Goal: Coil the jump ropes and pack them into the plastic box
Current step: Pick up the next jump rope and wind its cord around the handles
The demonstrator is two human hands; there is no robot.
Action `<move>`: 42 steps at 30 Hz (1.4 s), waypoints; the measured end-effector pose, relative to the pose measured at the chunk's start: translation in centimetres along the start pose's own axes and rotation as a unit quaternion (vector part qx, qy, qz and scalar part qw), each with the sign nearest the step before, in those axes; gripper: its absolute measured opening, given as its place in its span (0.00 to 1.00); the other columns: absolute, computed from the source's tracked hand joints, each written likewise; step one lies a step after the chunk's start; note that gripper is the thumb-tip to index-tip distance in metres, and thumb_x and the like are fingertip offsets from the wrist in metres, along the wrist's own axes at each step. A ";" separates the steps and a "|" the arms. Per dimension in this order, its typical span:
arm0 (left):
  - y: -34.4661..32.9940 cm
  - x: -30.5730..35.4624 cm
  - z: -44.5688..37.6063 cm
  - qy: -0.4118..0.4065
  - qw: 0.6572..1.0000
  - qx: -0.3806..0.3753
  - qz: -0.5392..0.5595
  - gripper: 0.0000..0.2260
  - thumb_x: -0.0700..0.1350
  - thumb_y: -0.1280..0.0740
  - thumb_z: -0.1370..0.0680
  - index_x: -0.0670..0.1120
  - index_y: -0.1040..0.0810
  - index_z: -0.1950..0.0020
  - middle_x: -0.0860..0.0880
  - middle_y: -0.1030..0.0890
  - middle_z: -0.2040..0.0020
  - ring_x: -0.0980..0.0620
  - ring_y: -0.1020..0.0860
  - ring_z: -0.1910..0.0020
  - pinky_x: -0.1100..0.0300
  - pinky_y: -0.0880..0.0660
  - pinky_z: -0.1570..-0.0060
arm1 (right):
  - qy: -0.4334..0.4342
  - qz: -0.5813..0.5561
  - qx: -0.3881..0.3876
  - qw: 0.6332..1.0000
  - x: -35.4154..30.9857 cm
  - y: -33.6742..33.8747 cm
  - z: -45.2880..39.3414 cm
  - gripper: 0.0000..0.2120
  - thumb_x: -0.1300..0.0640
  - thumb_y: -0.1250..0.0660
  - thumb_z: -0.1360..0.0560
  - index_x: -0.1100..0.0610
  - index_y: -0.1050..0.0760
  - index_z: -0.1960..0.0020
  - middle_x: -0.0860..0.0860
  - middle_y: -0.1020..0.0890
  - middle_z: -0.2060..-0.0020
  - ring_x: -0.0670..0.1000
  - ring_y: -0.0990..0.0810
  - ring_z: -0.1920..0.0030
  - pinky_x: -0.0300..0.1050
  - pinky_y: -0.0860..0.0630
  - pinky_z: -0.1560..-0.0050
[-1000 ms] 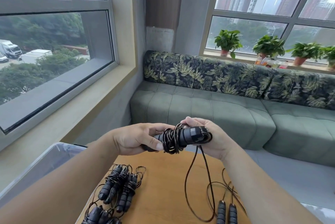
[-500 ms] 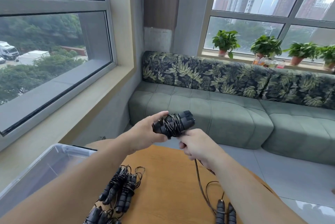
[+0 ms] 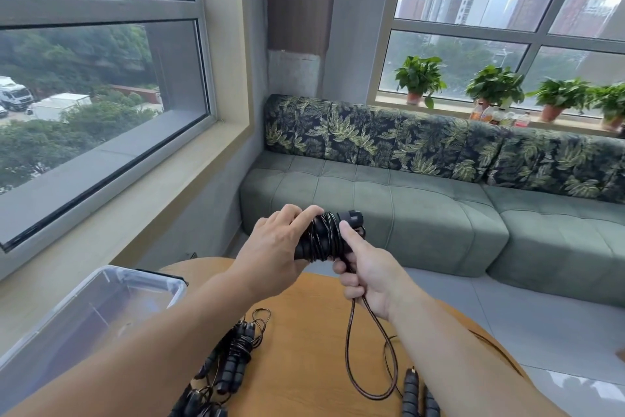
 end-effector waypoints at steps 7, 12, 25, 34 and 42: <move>-0.1 0.1 0.0 0.058 0.994 -0.091 -0.031 0.32 0.49 0.32 0.25 0.58 0.44 0.25 0.52 0.33 0.41 0.48 0.29 0.43 0.54 0.30 0.44 | 0.001 0.327 -0.033 0.945 -1.4 0.4 1.0 0.08 0.55 0.36 0.24 0.58 0.27 0.59 0.54 0.26 0.67 0.49 0.34 0.74 0.42 0.38 0.73; 0.2 0.8 -0.1 0.048 0.980 -0.185 -0.057 0.31 0.47 0.33 0.25 0.61 0.44 0.26 0.52 0.32 0.40 0.49 0.30 0.48 0.56 0.33 0.49 | 0.130 0.737 -0.018 0.663 -3.0 0.2 2.7 0.10 0.61 0.37 0.29 0.57 0.33 0.68 0.51 0.29 0.71 0.56 0.28 0.67 0.42 0.36 0.71; 3.1 0.0 0.1 0.079 0.760 -0.487 0.424 0.35 0.35 0.30 0.31 0.50 0.34 0.24 0.47 0.20 0.40 0.50 0.22 0.42 0.58 0.27 0.41 | 0.156 0.457 -0.196 0.853 -5.8 3.7 1.5 0.04 0.55 0.23 0.30 0.55 0.16 0.59 0.52 0.19 0.66 0.48 0.25 0.66 0.41 0.27 0.64; 0.6 -0.2 1.0 0.112 0.498 -0.382 0.770 0.23 0.41 0.26 0.29 0.37 0.25 0.37 0.38 0.23 0.45 0.43 0.24 0.46 0.45 0.30 0.35 | 0.083 -0.101 -0.227 0.965 -2.3 2.1 -0.6 0.09 0.62 0.40 0.27 0.55 0.28 0.65 0.49 0.35 0.72 0.44 0.39 0.76 0.35 0.45 0.77; 0.7 -0.7 1.4 0.166 0.479 -0.315 0.803 0.22 0.42 0.27 0.28 0.36 0.26 0.36 0.37 0.24 0.43 0.42 0.23 0.48 0.43 0.31 0.34 | 0.128 -0.070 -0.212 0.966 -1.9 1.5 0.4 0.24 0.42 0.31 0.26 0.61 0.25 0.43 0.50 0.28 0.63 0.46 0.32 0.68 0.38 0.35 0.71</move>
Point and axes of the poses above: each hand's wrist, its own z-axis away from the middle knuckle, its own y-axis out of the back of the hand, x = y × z, the point moved 1 cm from there along -z, towards the middle knuckle
